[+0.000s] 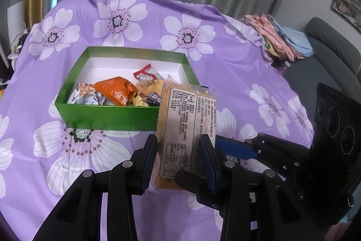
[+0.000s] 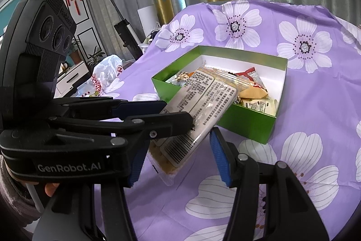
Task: Organize snacks
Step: 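Carry the cracker pack over the green box with the left gripper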
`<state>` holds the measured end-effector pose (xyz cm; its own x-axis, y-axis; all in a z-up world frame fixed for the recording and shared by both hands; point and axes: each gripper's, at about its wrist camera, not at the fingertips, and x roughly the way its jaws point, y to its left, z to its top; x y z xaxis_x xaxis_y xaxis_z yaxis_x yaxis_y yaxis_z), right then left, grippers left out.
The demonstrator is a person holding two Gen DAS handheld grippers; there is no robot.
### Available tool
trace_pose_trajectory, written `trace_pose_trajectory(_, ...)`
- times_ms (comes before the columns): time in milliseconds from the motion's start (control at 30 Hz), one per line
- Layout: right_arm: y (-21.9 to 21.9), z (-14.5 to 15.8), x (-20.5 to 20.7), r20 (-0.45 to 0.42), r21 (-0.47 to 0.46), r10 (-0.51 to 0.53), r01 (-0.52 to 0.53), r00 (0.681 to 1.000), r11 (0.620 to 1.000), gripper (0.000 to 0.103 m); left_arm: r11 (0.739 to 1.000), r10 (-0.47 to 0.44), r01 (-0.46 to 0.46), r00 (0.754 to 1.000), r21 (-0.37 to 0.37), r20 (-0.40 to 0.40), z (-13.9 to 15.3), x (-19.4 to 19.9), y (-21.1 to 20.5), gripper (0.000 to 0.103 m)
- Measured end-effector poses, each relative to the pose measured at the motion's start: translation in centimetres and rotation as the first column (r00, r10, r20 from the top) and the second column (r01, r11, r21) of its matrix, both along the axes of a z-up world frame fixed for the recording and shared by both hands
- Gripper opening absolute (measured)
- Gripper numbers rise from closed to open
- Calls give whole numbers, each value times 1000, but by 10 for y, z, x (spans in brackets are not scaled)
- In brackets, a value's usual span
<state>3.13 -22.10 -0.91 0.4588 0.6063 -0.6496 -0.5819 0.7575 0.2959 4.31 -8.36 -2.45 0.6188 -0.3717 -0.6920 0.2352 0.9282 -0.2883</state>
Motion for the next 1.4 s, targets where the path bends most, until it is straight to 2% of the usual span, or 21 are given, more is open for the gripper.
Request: trace_pose_trajectory(1400, 1, 6, 11, 22, 5, -5, 5, 1000, 1000, 55, 1000, -1, 1, 1000, 7, 24, 10, 11, 1, 39)
